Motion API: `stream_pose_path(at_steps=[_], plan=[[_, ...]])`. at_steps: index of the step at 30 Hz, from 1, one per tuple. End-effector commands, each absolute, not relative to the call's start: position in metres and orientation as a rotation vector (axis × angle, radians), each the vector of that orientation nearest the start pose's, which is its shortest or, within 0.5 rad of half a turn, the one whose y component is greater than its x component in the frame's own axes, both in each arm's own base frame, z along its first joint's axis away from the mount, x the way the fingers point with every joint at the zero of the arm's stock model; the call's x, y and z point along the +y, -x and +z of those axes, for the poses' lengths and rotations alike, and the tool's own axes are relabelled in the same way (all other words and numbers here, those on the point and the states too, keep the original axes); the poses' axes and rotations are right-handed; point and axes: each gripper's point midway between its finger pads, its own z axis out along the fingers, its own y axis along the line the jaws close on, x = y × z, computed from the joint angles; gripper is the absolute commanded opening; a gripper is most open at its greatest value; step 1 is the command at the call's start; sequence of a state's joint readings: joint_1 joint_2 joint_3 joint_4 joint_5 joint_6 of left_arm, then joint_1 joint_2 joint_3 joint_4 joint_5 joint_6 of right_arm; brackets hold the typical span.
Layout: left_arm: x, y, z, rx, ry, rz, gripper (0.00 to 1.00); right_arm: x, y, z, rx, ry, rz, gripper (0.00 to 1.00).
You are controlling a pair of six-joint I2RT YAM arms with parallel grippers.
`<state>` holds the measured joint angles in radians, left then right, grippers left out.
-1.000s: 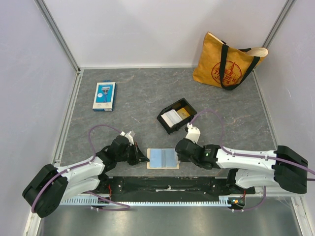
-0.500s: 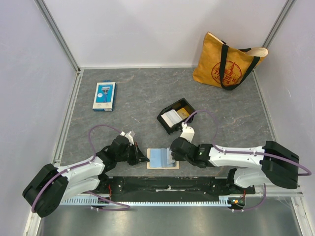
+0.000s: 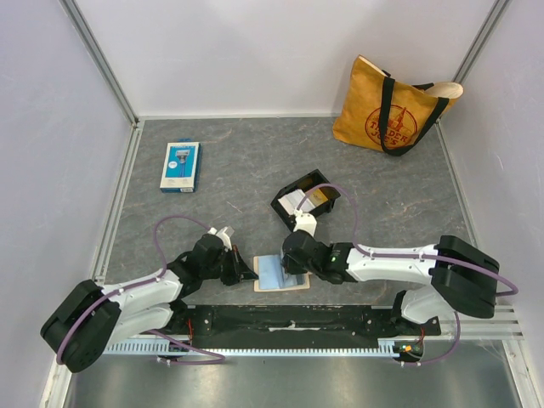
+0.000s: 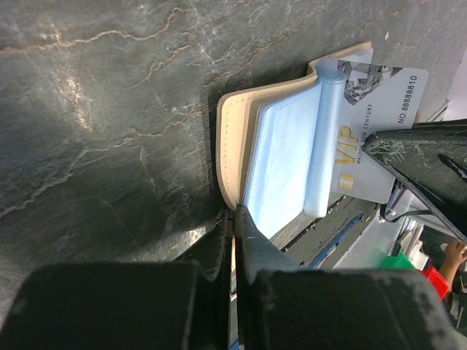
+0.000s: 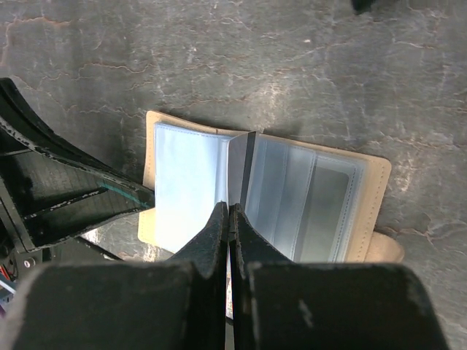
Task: Put the credit cards into the card holder
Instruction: Insert the credit card into the card holder.
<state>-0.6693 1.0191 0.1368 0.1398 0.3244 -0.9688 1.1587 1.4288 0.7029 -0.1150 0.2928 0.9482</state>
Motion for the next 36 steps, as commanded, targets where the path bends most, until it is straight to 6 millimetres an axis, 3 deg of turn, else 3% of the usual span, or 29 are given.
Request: stream_pose_path(at_steps=[1,6,27,32,36], plan=[[-0.217,-0.133,0.013,2.550,0.191,-1.124,0.02,0.364,-0.151,0.080,2.430,0.234,0.870,0.00],[-0.215,-0.133,0.010,2.551,0.206,-1.111,0.02,0.383,-0.140,0.093,2.401,0.309,1.007,0.00],[-0.212,-0.132,0.006,2.565,0.217,-1.086,0.02,0.390,-0.137,0.135,2.298,0.432,1.042,0.00],[-0.212,-0.132,0.007,2.562,0.212,-1.084,0.02,0.370,-0.146,0.124,2.333,0.361,0.914,0.00],[-0.212,-0.132,0.007,2.567,0.210,-1.082,0.02,0.325,-0.170,0.112,2.359,0.190,0.702,0.00]])
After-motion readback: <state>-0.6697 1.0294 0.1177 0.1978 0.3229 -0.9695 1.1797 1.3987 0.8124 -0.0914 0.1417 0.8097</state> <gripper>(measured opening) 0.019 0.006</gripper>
